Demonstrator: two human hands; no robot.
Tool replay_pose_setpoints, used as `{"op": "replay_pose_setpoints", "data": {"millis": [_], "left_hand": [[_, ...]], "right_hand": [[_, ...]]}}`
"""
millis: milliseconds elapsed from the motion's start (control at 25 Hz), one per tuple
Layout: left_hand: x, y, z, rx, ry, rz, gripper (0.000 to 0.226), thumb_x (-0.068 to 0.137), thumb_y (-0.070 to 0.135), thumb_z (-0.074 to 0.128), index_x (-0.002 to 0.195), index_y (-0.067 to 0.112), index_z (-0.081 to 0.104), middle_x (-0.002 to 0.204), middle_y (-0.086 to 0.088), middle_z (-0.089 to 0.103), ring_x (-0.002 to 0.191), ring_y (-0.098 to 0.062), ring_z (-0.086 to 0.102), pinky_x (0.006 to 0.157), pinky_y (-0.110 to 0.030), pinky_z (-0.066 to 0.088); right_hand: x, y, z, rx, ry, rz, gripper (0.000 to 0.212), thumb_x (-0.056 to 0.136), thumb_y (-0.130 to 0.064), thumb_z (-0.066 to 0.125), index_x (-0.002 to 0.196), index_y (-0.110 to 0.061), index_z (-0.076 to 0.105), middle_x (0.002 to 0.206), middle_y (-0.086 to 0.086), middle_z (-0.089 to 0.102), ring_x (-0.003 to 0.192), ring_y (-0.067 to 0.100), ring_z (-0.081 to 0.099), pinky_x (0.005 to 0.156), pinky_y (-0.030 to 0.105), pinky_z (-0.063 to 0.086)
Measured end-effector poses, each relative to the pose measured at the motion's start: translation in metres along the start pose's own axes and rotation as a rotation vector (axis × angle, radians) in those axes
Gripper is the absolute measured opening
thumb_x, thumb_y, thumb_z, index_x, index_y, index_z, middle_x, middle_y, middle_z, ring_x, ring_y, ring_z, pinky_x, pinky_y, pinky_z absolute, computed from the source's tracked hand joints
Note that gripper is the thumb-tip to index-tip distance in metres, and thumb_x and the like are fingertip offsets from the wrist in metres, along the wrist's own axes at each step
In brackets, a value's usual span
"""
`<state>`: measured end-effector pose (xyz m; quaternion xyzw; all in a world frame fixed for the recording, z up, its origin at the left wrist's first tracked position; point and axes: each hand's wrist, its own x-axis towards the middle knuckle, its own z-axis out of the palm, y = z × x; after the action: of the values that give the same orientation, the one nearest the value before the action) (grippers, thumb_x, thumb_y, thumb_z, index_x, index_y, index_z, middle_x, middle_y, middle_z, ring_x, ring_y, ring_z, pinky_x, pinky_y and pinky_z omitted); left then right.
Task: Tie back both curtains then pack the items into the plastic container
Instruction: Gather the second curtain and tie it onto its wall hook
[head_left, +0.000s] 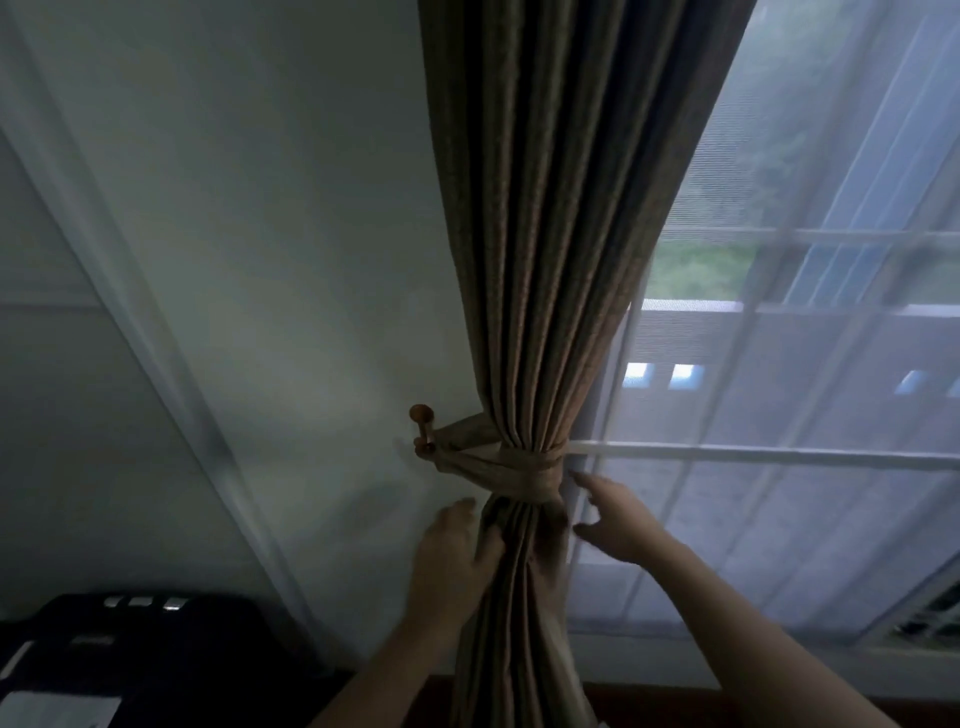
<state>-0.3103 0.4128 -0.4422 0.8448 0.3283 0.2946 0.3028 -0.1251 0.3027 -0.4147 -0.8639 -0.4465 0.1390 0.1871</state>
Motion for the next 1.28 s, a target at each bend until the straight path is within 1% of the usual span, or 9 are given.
{"op": "replay_pose_setpoints", "data": {"millis": [120,200,360,480,600,800,1000,1120,1280], "left_hand": [[0.036,0.025,-0.044,-0.277,0.208,0.144,0.041,0.085,0.029,0.062,0.118,0.005,0.059,0.099,-0.007,0.065,0.082,0.0,0.063,0.073,-0.013,0.052],[0.067,0.058,-0.072,-0.384,0.133,0.2,0.035,0.085,0.019,0.066,0.117,0.004,0.059,0.096,-0.004,0.066,0.079,0.011,0.062,0.069,-0.005,0.049],[0.085,0.095,-0.087,-0.117,0.112,0.474,0.047,0.084,0.044,0.054,0.073,-0.001,0.063,0.062,-0.011,0.066,0.055,-0.018,0.064,0.053,-0.027,0.051],[0.071,0.097,-0.07,0.082,0.282,0.653,0.04,0.086,0.031,0.051,0.056,0.003,0.051,0.046,-0.009,0.052,0.039,-0.012,0.04,0.044,-0.02,0.031],[0.074,0.097,-0.073,0.059,0.292,0.663,0.036,0.087,0.025,0.052,0.058,0.003,0.051,0.047,-0.008,0.051,0.041,-0.01,0.037,0.041,-0.021,0.035],[0.038,0.025,-0.053,-0.293,0.213,0.192,0.031,0.087,0.03,0.052,0.093,0.005,0.069,0.08,0.0,0.068,0.071,-0.005,0.062,0.07,-0.022,0.054],[0.036,-0.036,0.002,-0.157,-0.344,-0.129,0.033,0.091,0.007,0.055,0.123,0.006,0.058,0.121,-0.012,0.064,0.1,-0.01,0.057,0.087,-0.014,0.042],[0.042,-0.029,0.015,-0.158,-0.42,-0.049,0.019,0.082,0.022,0.056,0.093,0.009,0.064,0.092,-0.014,0.07,0.086,-0.016,0.062,0.079,-0.032,0.051],[0.024,-0.03,0.03,-0.097,-0.259,-0.069,0.023,0.075,0.026,0.054,0.059,0.02,0.038,0.053,-0.004,0.05,0.057,-0.029,0.055,0.056,-0.029,0.031]], "right_hand": [[-0.016,-0.021,-0.033,0.482,0.412,-0.101,0.048,0.087,-0.019,0.064,0.132,-0.013,0.049,0.122,0.005,0.063,0.111,0.017,0.061,0.092,0.029,0.05],[-0.021,-0.052,-0.064,0.671,0.481,-0.24,0.045,0.084,-0.03,0.063,0.126,-0.018,0.053,0.112,-0.002,0.066,0.104,0.007,0.064,0.09,0.022,0.052],[-0.021,-0.082,-0.099,0.63,0.634,-0.266,0.037,0.08,-0.022,0.073,0.114,-0.015,0.062,0.097,0.0,0.07,0.09,0.012,0.069,0.08,0.021,0.055],[-0.022,-0.083,-0.096,0.577,0.713,-0.199,0.013,0.081,-0.012,0.07,0.094,-0.008,0.068,0.082,-0.002,0.07,0.078,0.011,0.07,0.067,0.006,0.049],[-0.022,-0.081,-0.095,0.587,0.719,-0.215,0.015,0.084,-0.012,0.067,0.097,-0.005,0.068,0.084,0.0,0.069,0.075,0.006,0.067,0.065,0.003,0.048],[-0.035,-0.031,-0.039,0.334,0.65,-0.113,0.015,0.088,-0.014,0.063,0.1,-0.011,0.071,0.082,0.002,0.072,0.071,0.01,0.068,0.062,0.005,0.045],[-0.031,-0.004,0.032,0.313,0.402,0.055,0.026,0.086,-0.022,0.065,0.108,-0.01,0.068,0.094,0.01,0.075,0.086,0.023,0.071,0.075,0.03,0.053],[-0.021,-0.019,0.042,0.308,0.372,0.017,0.019,0.081,-0.022,0.067,0.096,-0.011,0.069,0.088,0.007,0.074,0.084,0.023,0.07,0.071,0.037,0.055],[-0.022,-0.028,0.049,0.343,0.372,0.056,0.018,0.072,-0.023,0.069,0.084,-0.01,0.069,0.076,0.007,0.073,0.075,0.023,0.069,0.066,0.038,0.054]]}}
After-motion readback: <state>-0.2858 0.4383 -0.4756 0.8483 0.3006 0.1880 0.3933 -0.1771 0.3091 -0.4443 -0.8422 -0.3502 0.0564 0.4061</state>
